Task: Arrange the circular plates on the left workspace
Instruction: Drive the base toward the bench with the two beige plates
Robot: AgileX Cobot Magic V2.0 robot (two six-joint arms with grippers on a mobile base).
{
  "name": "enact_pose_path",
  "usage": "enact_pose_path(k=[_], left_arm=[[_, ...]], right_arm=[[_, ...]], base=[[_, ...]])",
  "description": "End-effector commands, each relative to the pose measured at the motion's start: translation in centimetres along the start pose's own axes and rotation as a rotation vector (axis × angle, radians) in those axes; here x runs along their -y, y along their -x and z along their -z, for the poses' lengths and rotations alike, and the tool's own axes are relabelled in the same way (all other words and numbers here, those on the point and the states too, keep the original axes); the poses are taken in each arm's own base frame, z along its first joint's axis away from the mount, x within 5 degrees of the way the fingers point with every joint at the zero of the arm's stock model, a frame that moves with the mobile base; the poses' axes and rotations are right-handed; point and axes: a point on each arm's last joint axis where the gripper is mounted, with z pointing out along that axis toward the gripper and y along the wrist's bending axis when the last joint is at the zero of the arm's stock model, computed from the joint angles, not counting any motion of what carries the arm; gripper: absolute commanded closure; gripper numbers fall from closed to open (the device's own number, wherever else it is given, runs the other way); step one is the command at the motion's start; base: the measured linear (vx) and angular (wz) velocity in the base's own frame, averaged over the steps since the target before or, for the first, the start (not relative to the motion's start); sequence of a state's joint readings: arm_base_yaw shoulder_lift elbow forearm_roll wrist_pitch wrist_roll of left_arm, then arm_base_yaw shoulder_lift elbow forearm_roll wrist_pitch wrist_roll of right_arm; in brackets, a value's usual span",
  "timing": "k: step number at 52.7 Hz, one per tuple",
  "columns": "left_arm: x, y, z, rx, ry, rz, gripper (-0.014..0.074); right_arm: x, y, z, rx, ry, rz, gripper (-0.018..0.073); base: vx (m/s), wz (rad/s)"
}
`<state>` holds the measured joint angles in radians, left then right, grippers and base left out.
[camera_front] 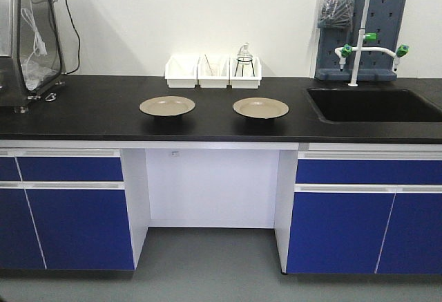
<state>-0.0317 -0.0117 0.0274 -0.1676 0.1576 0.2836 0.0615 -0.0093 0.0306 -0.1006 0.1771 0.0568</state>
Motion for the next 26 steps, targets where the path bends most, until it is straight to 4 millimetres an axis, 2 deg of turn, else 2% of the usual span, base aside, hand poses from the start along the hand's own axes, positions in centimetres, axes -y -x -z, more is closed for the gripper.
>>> enact_pose_path(k=[1, 26], left_arm=[[-0.11, 0.15, 0.02, 0.076, 0.016, 0.011, 0.0596], [-0.11, 0.15, 0.02, 0.076, 0.016, 0.011, 0.0596]], right_arm=[[-0.05, 0.14, -0.02, 0.075, 0.001, 0.011, 0.0564], [-0.05, 0.1, -0.02, 0.072, 0.001, 0.011, 0.0564]], base=[[0.0, 0.0], [0.0, 0.0]])
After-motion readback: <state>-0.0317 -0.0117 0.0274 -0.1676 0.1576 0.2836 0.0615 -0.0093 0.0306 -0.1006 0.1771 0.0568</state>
